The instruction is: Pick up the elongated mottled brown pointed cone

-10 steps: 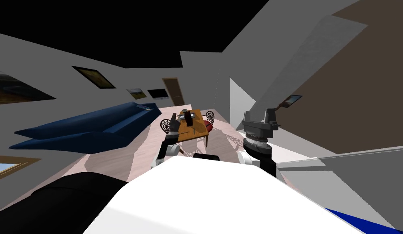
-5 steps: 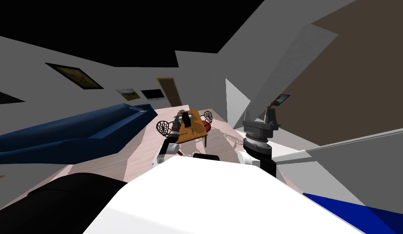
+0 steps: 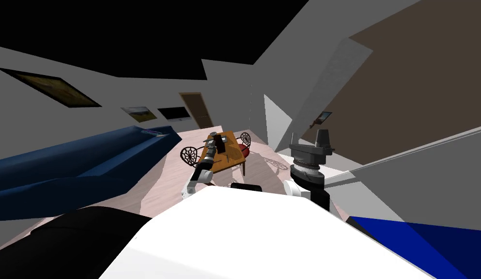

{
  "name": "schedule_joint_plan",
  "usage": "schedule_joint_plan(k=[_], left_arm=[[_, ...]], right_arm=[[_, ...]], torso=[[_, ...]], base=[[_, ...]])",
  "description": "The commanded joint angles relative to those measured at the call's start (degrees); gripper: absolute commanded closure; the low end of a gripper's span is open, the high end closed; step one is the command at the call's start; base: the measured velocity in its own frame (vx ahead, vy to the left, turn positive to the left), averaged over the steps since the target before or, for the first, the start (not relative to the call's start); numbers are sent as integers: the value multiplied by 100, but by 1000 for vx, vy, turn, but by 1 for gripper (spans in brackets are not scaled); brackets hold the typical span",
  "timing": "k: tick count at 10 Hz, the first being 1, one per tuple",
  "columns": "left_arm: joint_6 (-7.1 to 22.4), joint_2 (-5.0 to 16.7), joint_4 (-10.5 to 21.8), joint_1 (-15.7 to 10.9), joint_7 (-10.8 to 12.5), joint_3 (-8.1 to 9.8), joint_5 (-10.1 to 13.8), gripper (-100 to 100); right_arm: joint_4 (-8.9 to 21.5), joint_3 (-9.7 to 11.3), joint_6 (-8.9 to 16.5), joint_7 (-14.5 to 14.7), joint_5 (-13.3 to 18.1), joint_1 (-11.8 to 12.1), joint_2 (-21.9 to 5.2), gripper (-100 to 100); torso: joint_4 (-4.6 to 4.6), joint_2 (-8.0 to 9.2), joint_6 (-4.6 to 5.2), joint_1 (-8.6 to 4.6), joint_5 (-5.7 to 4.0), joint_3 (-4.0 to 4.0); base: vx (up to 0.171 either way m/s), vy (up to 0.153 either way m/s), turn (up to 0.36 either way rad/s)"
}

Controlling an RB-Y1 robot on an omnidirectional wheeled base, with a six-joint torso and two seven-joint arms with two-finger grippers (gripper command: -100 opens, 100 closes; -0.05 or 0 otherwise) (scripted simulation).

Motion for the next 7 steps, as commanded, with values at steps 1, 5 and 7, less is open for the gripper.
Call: schedule_joint_plan(k=[1,5,7], left_arm=[[258,-2,129,-95,-127,18,26,-100],[839,120,555,-260,-497,132,195,-100],[1149,181,782,-347,-685,191,281,-100]], right_arm=[[0,0,0,0,0,0,0,0],[0,0,0,0,0,0,0,0],[0,0,0,0,0,0,0,0]], torso=[[0,0,0,0,0,0],[-1,-2,0,1,1,-2],[0,-1,-1,2,0,-1]], base=[[12,12,-93],[14,12,-145],[13,16,-139]])
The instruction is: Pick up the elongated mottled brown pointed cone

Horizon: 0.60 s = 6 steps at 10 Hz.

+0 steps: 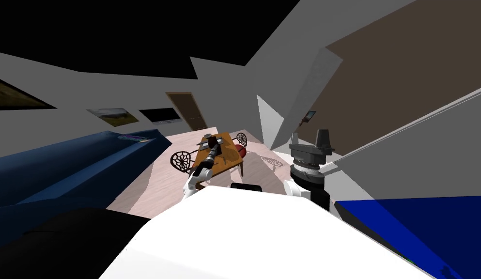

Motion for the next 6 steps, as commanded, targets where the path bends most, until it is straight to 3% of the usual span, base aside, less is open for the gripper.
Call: schedule_joint_plan(k=[1,2,3,4,5,6], left_arm=[[286,72,284,-103,-220,64,99,-100],[391,72,284,-103,-220,64,99,-100],[625,136,476,-194,-411,123,186,-100],[702,136,530,-194,-411,123,186,-100],[872,203,786,-288,-602,183,272,-100],[1016,203,786,-288,-602,183,272,-100]], right_arm=[[0,0,0,0,0,0,0,0],[0,0,0,0,0,0,0,0],[0,0,0,0,0,0,0,0],[0,0,0,0,0,-1,0,0],[0,0,0,0,0,0,0,0],[0,0,0,0,0,0,0,0]], torso=[[0,0,0,0,0,0],[0,-2,3,-1,-1,-1],[0,0,-2,-1,0,0],[0,-1,3,0,0,0],[0,0,-1,0,0,0],[0,-2,2,1,0,-1]], base=[[15,10,-184],[13,14,-94],[12,13,-211],[10,16,-125],[15,16,-178],[12,16,-101]])
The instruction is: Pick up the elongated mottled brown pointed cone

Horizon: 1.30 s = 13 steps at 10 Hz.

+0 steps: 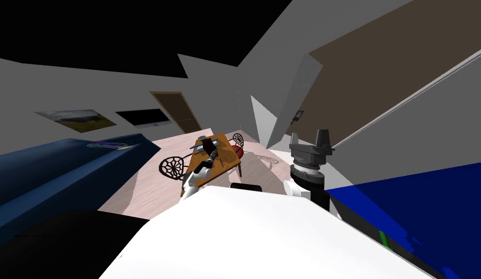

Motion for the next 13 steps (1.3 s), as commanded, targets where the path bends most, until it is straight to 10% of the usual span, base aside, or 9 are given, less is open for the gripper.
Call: schedule_joint_plan(k=[1,13], left_arm=[[286,50,254,-85,-234,71,81,-100],[2206,504,1928,-677,-1337,422,569,-100]], right_arm=[[0,0,0,0,0,0,0,0],[0,0,0,0,0,0,0,0]], torso=[[0,0,0,0,0,0],[0,1,-2,-2,-1,0]], base=[[15,13,-180],[10,15,-144]])
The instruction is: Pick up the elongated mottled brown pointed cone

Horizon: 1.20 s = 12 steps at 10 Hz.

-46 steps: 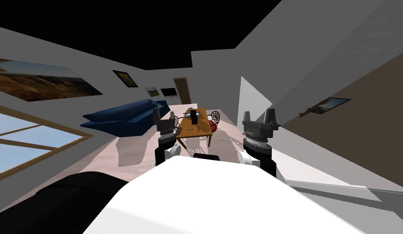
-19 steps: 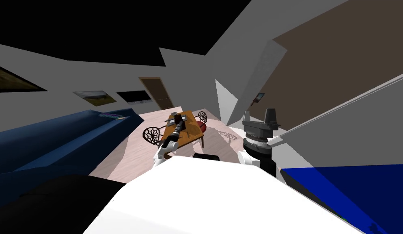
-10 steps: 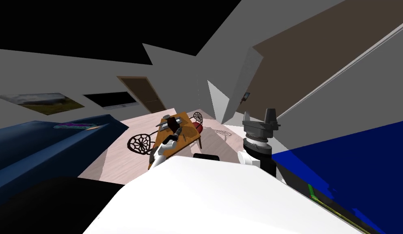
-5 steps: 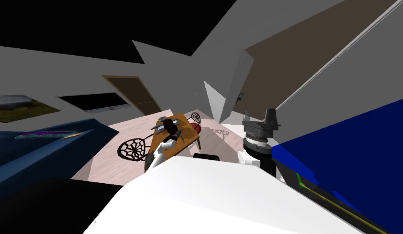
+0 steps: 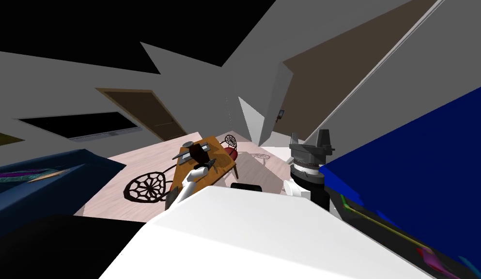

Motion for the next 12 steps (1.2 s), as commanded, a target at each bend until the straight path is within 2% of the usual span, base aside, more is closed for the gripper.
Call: schedule_joint_plan(k=[1,2,3,4,5,6,7,8,9,10,11,12], left_arm=[[239,25,140,-10,-104,26,36,-100],[486,102,297,-106,-275,81,111,-100],[535,102,424,-106,-275,81,111,-100],[780,179,604,-198,-441,134,184,-100],[822,179,699,-198,-441,134,184,-100],[1034,256,871,-288,-600,185,254,-100],[1098,256,963,-288,-600,185,254,-100],[1277,333,1190,-373,-753,234,321,-100],[1362,333,1214,-373,-753,234,321,-100],[1537,410,1449,-453,-897,280,384,-100],[1610,410,1449,-453,-897,280,384,-100],[1836,483,1666,-527,-1032,323,443,-100]], right_arm=[[0,0,0,0,0,0,0,0],[0,0,0,0,0,1,0,0],[0,0,0,0,0,0,0,0],[0,0,0,0,0,1,0,0],[0,0,0,0,0,0,0,0],[0,-1,0,0,0,1,0,0],[0,0,0,0,0,0,0,0],[0,-1,0,0,0,1,0,0],[0,0,0,0,0,0,0,0],[0,-1,0,0,0,1,0,0],[0,0,0,0,0,1,0,0],[0,-1,0,0,0,1,0,0]], torso=[[0,0,0,0,0,0],[0,2,-5,0,0,1],[0,1,-2,1,0,1],[0,2,-4,1,1,1],[0,1,-2,2,0,0],[0,2,-6,1,1,1],[0,1,-2,0,0,1],[0,2,-6,0,0,1],[0,1,-2,-1,0,1],[0,1,-6,-1,0,1],[0,1,-3,0,0,0],[0,2,-6,-1,0,1]], base=[[6,17,-92],[7,16,-144],[7,19,-108],[9,19,-188],[7,17,-76],[5,13,-158],[5,15,-94],[6,11,-159],[5,13,-81],[6,15,-134],[6,16,-77],[5,13,-152]])
